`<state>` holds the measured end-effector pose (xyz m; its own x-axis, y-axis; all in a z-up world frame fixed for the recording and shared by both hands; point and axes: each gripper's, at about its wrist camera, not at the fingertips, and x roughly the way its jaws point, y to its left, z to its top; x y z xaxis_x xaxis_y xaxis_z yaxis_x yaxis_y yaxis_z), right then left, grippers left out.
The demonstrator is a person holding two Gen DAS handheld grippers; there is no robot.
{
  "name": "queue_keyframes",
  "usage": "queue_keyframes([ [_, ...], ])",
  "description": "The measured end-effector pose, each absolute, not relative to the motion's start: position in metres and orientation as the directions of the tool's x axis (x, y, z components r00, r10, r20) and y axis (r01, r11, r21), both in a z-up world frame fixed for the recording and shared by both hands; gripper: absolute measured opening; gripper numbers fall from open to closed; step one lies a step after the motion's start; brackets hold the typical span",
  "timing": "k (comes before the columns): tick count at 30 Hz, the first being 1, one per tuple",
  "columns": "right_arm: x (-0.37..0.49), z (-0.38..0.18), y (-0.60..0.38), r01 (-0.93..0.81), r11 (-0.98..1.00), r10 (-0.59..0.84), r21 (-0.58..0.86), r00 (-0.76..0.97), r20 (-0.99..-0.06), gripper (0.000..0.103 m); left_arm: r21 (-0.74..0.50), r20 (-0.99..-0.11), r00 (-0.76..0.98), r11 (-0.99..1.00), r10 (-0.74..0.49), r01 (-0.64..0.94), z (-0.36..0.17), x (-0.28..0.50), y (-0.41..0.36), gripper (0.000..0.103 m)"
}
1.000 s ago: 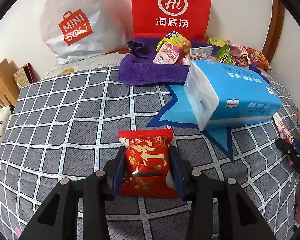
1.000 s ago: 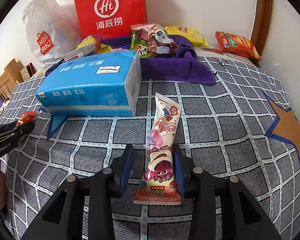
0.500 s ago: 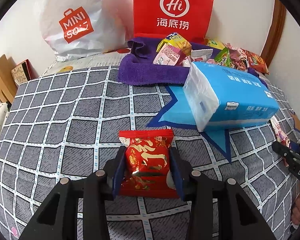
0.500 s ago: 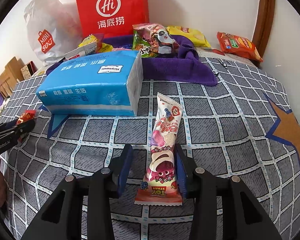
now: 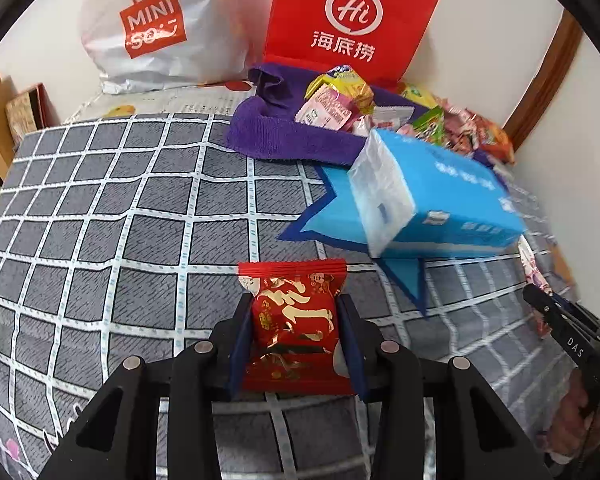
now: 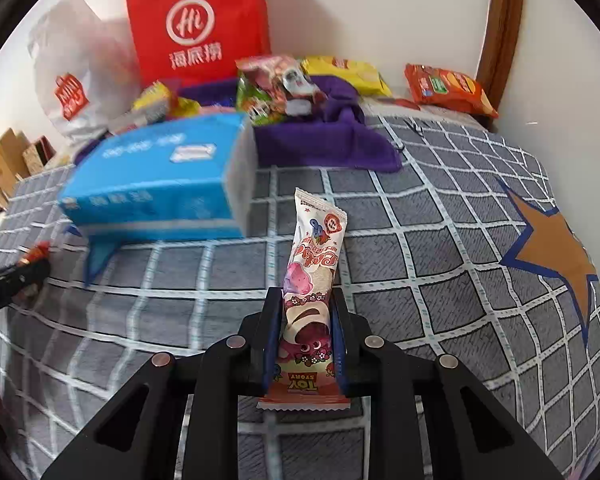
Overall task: Organize snacks
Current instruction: 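Carry the long pink packet and red packet over the purple towel with both tools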
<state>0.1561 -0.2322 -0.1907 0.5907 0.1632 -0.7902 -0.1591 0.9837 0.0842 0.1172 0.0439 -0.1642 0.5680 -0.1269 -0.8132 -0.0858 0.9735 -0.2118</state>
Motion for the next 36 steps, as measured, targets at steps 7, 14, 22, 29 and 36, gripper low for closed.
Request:
queue_keyframes([
  [7, 0.136, -0.143, -0.226, -0.164, 0.976, 0.216, 0.143, 0.655, -0.724, 0.023, -0.253, -0.806, 0.561, 0.966, -0.187, -0.042, -0.136, 0.109, 0.049, 0.038],
  [14, 0.130, -0.100, -0.205, -0.195, 0.970, 0.242, 0.147, 0.705, -0.667, 0.023, -0.231, -0.788, 0.584, 0.973, -0.193, 0.010, -0.091, 0.110, 0.051, 0.038],
  [22, 0.142, -0.064, -0.185, -0.221, 0.962, 0.273, 0.161, 0.735, -0.621, 0.023, -0.235, -0.760, 0.616, 0.971, -0.209, 0.041, -0.049, 0.125, 0.062, 0.038],
  [29, 0.159, -0.047, -0.172, -0.231, 0.964, 0.264, 0.134, 0.741, -0.618, 0.023, -0.237, -0.743, 0.634, 0.970, -0.215, 0.050, -0.028, 0.144, 0.062, 0.038],
  [36, 0.186, -0.035, -0.163, -0.250, 0.960, 0.272, 0.125, 0.733, -0.623, 0.023, -0.232, -0.739, 0.643, 0.972, -0.203, 0.041, -0.021, 0.172, 0.056, 0.038],
])
